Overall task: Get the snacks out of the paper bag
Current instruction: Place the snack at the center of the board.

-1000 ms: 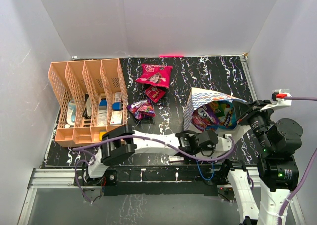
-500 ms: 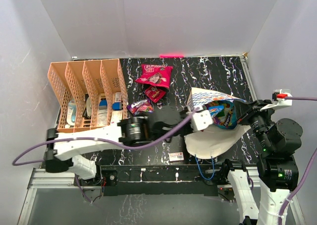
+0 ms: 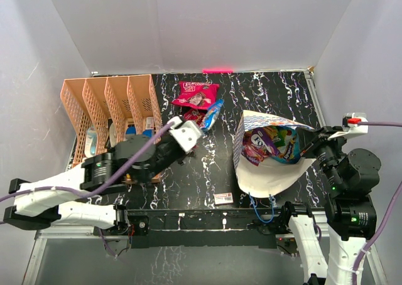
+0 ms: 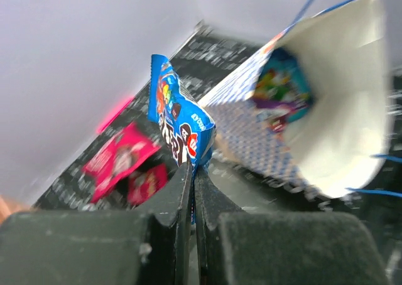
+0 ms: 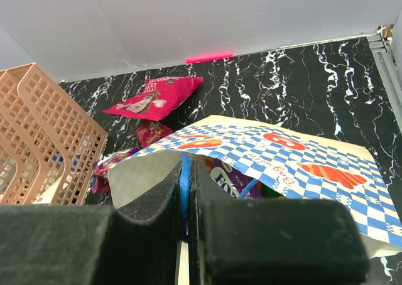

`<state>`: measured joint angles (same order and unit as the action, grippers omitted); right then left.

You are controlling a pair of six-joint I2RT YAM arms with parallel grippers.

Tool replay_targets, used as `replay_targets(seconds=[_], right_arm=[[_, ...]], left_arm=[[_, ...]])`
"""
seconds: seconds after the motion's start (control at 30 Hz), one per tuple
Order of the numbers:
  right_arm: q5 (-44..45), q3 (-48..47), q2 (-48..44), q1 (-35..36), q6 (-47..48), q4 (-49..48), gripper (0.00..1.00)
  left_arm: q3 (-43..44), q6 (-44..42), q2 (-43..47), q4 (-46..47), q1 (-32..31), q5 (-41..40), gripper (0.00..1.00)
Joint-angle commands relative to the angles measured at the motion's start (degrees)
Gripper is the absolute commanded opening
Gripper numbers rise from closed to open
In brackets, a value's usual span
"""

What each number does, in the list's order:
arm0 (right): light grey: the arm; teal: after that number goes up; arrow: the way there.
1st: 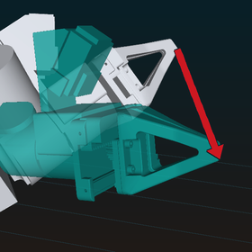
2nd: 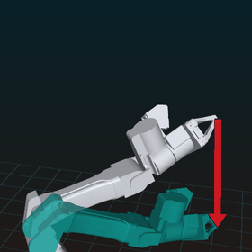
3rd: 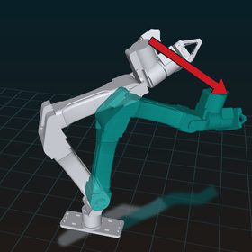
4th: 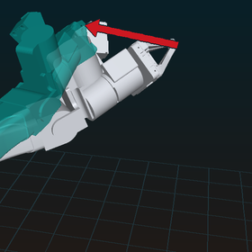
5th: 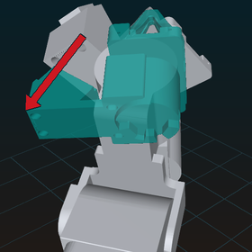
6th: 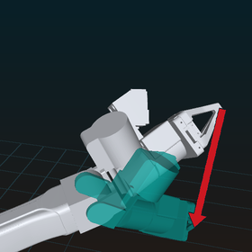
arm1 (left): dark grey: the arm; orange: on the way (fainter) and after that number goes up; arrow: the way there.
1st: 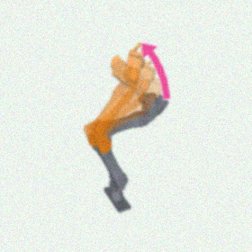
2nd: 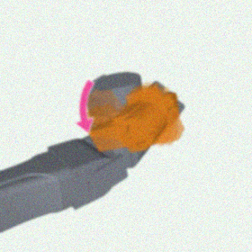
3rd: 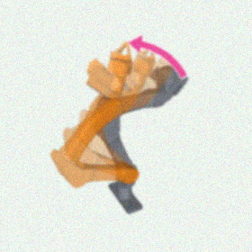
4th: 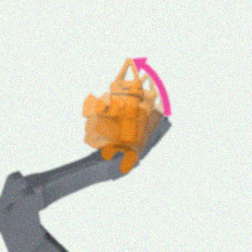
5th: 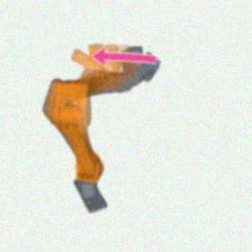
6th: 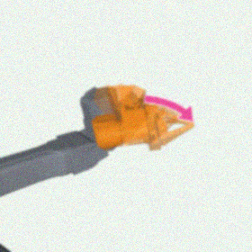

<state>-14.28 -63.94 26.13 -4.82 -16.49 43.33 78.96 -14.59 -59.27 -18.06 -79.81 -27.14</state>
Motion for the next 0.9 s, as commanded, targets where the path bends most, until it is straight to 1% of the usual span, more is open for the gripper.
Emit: replay_targets(seconds=[0.0,0.03,0.07,0.1,0.13,0.17,0.2,0.3,0.43,0.5,0.63,0.8,0.87], right_arm=[[0.79,-0.66,-0.82,0.41,0.85,-4.33,0.08],[0.75,-0.72,-0.86,0.37,0.88,-4.24,0.08],[0.68,-0.79,-0.82,0.37,0.85,-4.1,0.08],[0.66,-0.83,-0.91,0.35,0.85,-3.99,0.08],[0.69,-0.88,-0.98,0.37,0.85,-3.89,0.08],[0.77,-0.98,-0.97,0.42,0.85,-3.81,0.08],[0.93,-1.07,-1.03,0.39,0.89,-3.67,0.08],[1.06,-1.09,-1.13,0.35,0.87,-3.69,0.08],[1.04,-1.77,-0.83,0.41,0.98,-3.45,0.08],[1.26,-2.01,-0.83,0.38,1.18,-3.36,0.08],[1.13,-2.15,-0.88,0.39,1.2,-3.34,0.08],[1.03,-2.66,-0.81,0.39,1.22,-2.93,0.08],[1.17,-2.89,-0.81,0.42,1.25,-2.75,0.08]], left_arm=[[-5.18,-1.16,-6.75,1.27,1.81,-21.55,0.0],[-5.02,0.69,-8.46,0.86,4.13,-20.24,0.0],[-3.48,4.48,-10.88,-2.28,7.6,-15.96,0.0],[-1.7,8.27,-13.36,-6.65,13.91,-10.83,0.0],[-0.26,11.16,-15.68,-8.48,18.01,-6.68,0.0],[0.52,12.54,-17.92,-9.02,20.59,-4.93,0.0],[0.79,12.68,-20.05,-8.44,22.23,-4.9,0.0],[2.1,12.91,-26.76,-6.15,25.17,-8.53,0.0],[9.55,18.19,-38.35,-10.9,29.22,-9.23,0.0],[11.3,17.99,-42.18,-10.22,30.07,-11.56,0.0],[15.39,18.85,-49.41,-10.48,33.24,-10.46,0.0],[20.49,17.85,-58.39,-12.68,34.88,-15.85,0.0],[20.78,17.52,-60.51,-13.41,35.15,-17.0,0.0]])
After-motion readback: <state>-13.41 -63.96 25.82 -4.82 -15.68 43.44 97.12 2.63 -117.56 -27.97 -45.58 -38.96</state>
